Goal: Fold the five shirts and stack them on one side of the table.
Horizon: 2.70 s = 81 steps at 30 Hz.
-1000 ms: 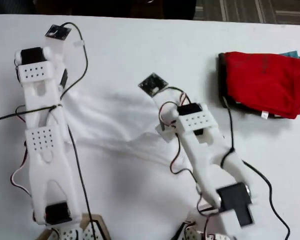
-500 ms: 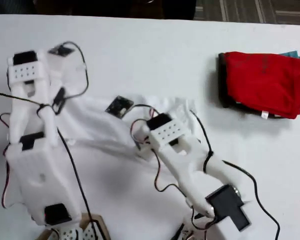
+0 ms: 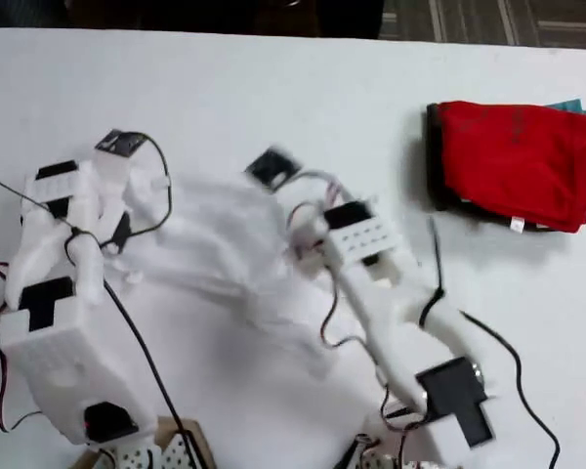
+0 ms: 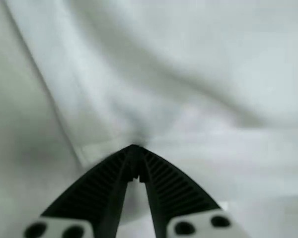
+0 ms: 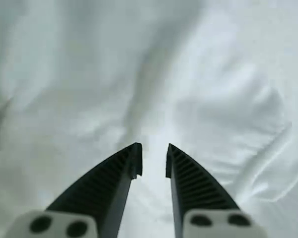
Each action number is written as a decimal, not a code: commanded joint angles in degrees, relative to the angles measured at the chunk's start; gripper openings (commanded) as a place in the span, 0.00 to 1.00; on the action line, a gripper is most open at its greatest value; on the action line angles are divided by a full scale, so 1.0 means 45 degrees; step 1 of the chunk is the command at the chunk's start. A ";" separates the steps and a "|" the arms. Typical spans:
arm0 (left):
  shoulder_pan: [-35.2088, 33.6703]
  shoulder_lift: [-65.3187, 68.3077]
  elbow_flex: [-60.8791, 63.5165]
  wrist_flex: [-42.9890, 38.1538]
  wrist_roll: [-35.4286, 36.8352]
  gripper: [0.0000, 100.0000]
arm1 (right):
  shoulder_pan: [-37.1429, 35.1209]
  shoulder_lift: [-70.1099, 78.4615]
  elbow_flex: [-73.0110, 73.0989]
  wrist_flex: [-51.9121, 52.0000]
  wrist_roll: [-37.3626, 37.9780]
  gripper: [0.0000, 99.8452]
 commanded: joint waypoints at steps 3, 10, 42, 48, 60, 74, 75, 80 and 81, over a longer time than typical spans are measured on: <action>-0.0293 -0.0020 0.0049 -0.0684 0.0840 0.03 | 0.1045 0.3155 -0.2891 0.0225 -0.0039 0.09; -0.0293 -0.0020 0.0049 -0.0684 0.1035 0.03 | 0.2081 0.8664 -1.0081 0.2842 0.0039 0.09; -0.0254 0.0000 0.0068 -0.0684 0.1133 0.03 | 0.2042 1.4056 -2.7096 1.0598 0.0000 0.09; -0.0254 0.0000 0.0068 -0.0684 0.1133 0.03 | 0.0811 1.0950 -2.2623 1.0637 -0.0020 0.09; -0.0274 0.0000 0.0068 -0.0684 0.1153 0.03 | -0.0322 0.3136 -0.9748 0.7668 -0.0059 0.09; -0.0274 0.0000 0.0068 -0.0684 0.1153 0.03 | 0.0322 0.1573 -0.0098 0.1514 0.0039 0.09; -0.0274 0.0000 0.0068 -0.0684 0.1153 0.03 | 0.0498 0.1495 0.0117 0.1651 0.0059 0.09; -0.0274 0.0000 0.0068 -0.0684 0.1153 0.03 | 0.0850 0.1104 0.0977 0.2686 0.1368 0.09; -0.0274 0.0000 0.0068 -0.0684 0.1153 0.03 | 0.0850 0.0908 0.1270 0.2784 0.1582 0.09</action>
